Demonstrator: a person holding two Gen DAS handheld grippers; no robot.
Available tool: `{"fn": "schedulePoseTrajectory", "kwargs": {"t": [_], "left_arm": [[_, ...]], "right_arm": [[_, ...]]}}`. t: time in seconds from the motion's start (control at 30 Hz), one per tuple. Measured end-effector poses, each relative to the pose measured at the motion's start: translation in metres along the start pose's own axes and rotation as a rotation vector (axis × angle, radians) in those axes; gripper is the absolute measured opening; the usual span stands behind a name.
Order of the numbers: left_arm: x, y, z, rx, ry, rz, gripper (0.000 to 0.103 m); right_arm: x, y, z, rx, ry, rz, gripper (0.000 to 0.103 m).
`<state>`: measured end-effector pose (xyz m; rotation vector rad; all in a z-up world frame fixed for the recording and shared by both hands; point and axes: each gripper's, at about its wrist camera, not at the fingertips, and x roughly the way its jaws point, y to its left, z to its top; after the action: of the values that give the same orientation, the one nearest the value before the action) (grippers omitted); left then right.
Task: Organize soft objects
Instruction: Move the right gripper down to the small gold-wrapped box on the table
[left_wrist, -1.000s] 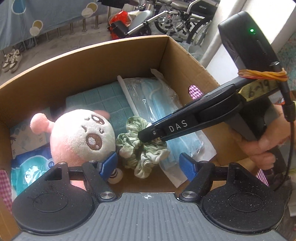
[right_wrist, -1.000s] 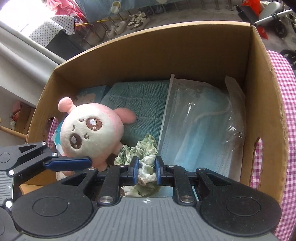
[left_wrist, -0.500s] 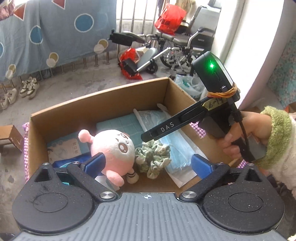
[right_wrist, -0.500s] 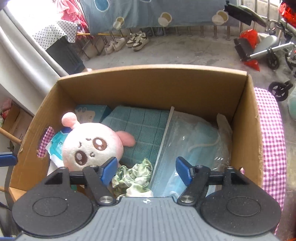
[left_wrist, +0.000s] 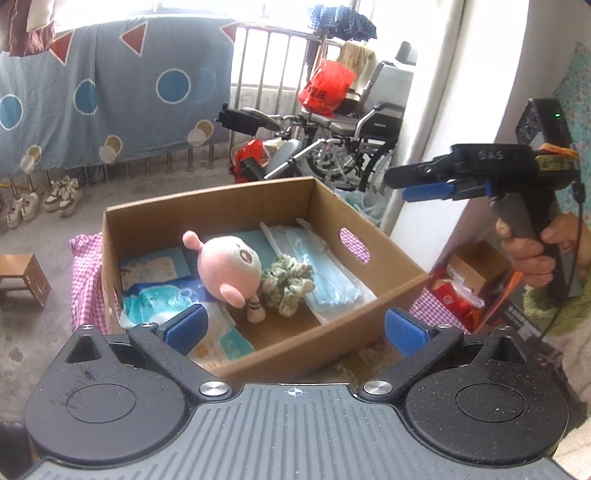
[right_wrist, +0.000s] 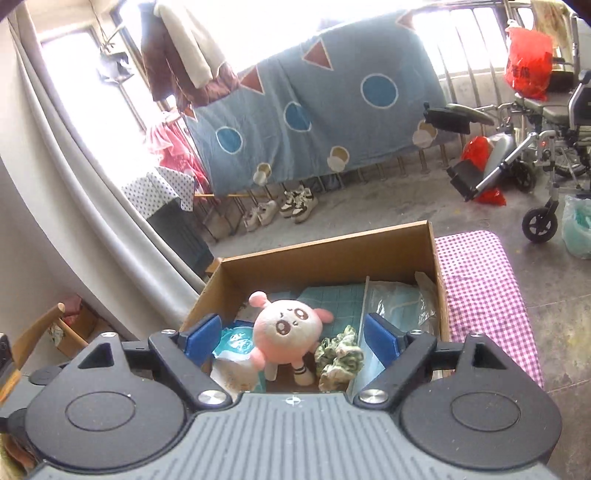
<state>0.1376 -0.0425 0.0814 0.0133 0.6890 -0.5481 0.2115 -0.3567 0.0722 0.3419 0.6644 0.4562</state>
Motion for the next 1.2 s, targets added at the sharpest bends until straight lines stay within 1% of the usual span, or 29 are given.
{"fn": "schedulePoseTrajectory", "kwargs": {"t": [0.07, 0.13, 0.23, 0.3, 0.37, 0.43, 0.47, 0.57, 0.63, 0.7, 0.77, 0.83, 0.97, 1.03, 1.1, 1.2], "left_arm": [[0.001, -0.003, -0.015, -0.002, 0.017, -0.024, 0.103], [0.009, -0.008, -0.03, -0.006, 0.047, -0.048, 0.103], [0.03, -0.017, -0.051, -0.002, 0.106, -0.071, 0.102], [0.045, -0.025, -0.062, 0.024, 0.137, -0.068, 0.101], [0.063, -0.035, -0.073, 0.066, 0.179, -0.043, 0.099], [0.078, -0.042, -0.082, 0.103, 0.206, -0.042, 0.095], [0.085, -0.045, -0.083, 0.116, 0.218, -0.032, 0.094], [0.108, -0.055, -0.09, 0.172, 0.251, 0.024, 0.094], [0.117, -0.059, -0.091, 0.2, 0.252, 0.059, 0.093], [0.124, -0.062, -0.092, 0.206, 0.257, 0.081, 0.091], [0.128, -0.061, -0.092, 0.192, 0.254, 0.095, 0.087], [0.131, -0.058, -0.094, 0.178, 0.257, 0.126, 0.087], [0.125, -0.041, -0.097, 0.099, 0.281, 0.131, 0.087], [0.118, -0.033, -0.1, 0.084, 0.278, 0.147, 0.088], [0.111, -0.025, -0.105, 0.08, 0.28, 0.184, 0.089], [0.099, -0.013, -0.111, 0.029, 0.287, 0.176, 0.089]], "right_arm": [[-0.014, 0.0, -0.021, 0.037, -0.011, 0.007, 0.087], [-0.019, -0.002, -0.047, 0.075, -0.015, 0.01, 0.087], [-0.014, -0.008, -0.09, 0.144, -0.001, -0.021, 0.086], [-0.002, -0.018, -0.115, 0.2, 0.032, -0.054, 0.084], [0.012, -0.028, -0.137, 0.242, 0.073, -0.11, 0.07], [0.028, -0.039, -0.152, 0.278, 0.113, -0.149, 0.065], [0.034, -0.043, -0.158, 0.283, 0.122, -0.16, 0.063], [0.047, -0.047, -0.166, 0.273, 0.142, -0.165, 0.063], [0.054, -0.048, -0.163, 0.27, 0.153, -0.149, 0.063], [0.06, -0.048, -0.162, 0.26, 0.16, -0.136, 0.063], [0.064, -0.046, -0.161, 0.248, 0.167, -0.129, 0.063], [0.067, -0.045, -0.161, 0.243, 0.174, -0.124, 0.063], [0.069, -0.048, -0.163, 0.255, 0.181, -0.122, 0.063], [0.068, -0.049, -0.164, 0.266, 0.183, -0.126, 0.063], [0.066, -0.05, -0.165, 0.274, 0.186, -0.132, 0.063], [0.065, -0.051, -0.166, 0.28, 0.19, -0.14, 0.063]]}}
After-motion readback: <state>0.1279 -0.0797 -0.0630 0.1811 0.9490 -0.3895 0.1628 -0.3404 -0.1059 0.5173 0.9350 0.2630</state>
